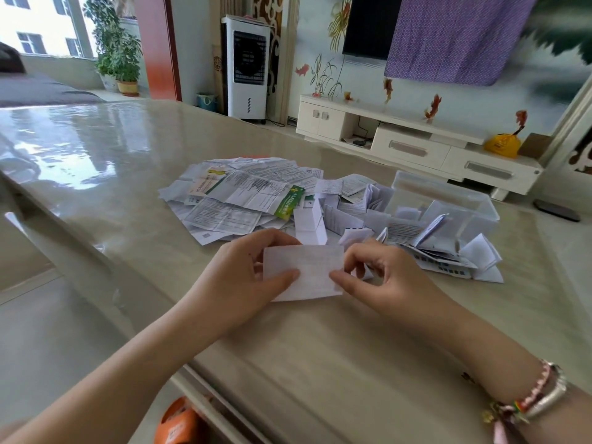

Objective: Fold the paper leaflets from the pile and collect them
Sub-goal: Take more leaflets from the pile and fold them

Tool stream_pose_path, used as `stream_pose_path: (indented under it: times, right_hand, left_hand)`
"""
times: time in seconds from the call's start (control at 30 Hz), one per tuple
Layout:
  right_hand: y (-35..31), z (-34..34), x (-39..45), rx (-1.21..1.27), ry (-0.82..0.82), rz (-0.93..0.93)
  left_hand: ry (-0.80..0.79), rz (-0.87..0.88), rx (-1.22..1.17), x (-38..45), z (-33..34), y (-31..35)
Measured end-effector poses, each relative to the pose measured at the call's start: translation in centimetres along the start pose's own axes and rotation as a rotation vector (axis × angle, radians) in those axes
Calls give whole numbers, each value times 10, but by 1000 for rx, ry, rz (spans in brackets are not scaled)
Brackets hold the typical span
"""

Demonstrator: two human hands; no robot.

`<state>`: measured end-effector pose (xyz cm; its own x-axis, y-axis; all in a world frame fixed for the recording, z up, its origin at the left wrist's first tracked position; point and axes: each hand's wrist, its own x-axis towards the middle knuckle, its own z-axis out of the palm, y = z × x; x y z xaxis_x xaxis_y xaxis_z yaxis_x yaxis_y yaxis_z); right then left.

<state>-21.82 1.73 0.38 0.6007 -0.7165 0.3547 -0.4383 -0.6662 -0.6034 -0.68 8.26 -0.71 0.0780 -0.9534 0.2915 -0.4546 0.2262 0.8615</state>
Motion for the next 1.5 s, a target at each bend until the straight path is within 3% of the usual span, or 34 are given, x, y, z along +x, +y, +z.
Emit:
stream_pose_path:
  times: [0.1,0.3,0.5,0.7,0.87,0.97,1.07,1.2,1.37,1.5]
  right_hand:
    - [1,1,0,-115,-14,25]
    - [-3,4,1,-298,-14,-44]
    - [-4,5,1,-333,-40,-212]
    - [-4,7,0,-297,-189,-223]
    - [-5,7,-1,-342,-177,-218]
    - [-8,7,-2,-327,-77,-199]
    - [-11,6,-2,-140,8,-119]
    - [-14,5,-1,73,96,-35]
    - [-17,5,1,293,130,0]
    - [-19,0,1,336,148,-14]
  left_hand:
    - [39,180,385,-1,-1,-11]
    - [-17,302,500,-1,0,-11]
    - [-171,260,578,2,-3,-19]
    - [-180,292,576,5,-5,-20]
    - [-105,317,459,2,-7,-14]
    - [3,389,458,2,-7,-11]
    - [214,417,497,4,-5,-4]
    - [396,357,337,5,0,12]
    - [334,291,218,8,13,19]
    - [115,169,54,9,20,20]
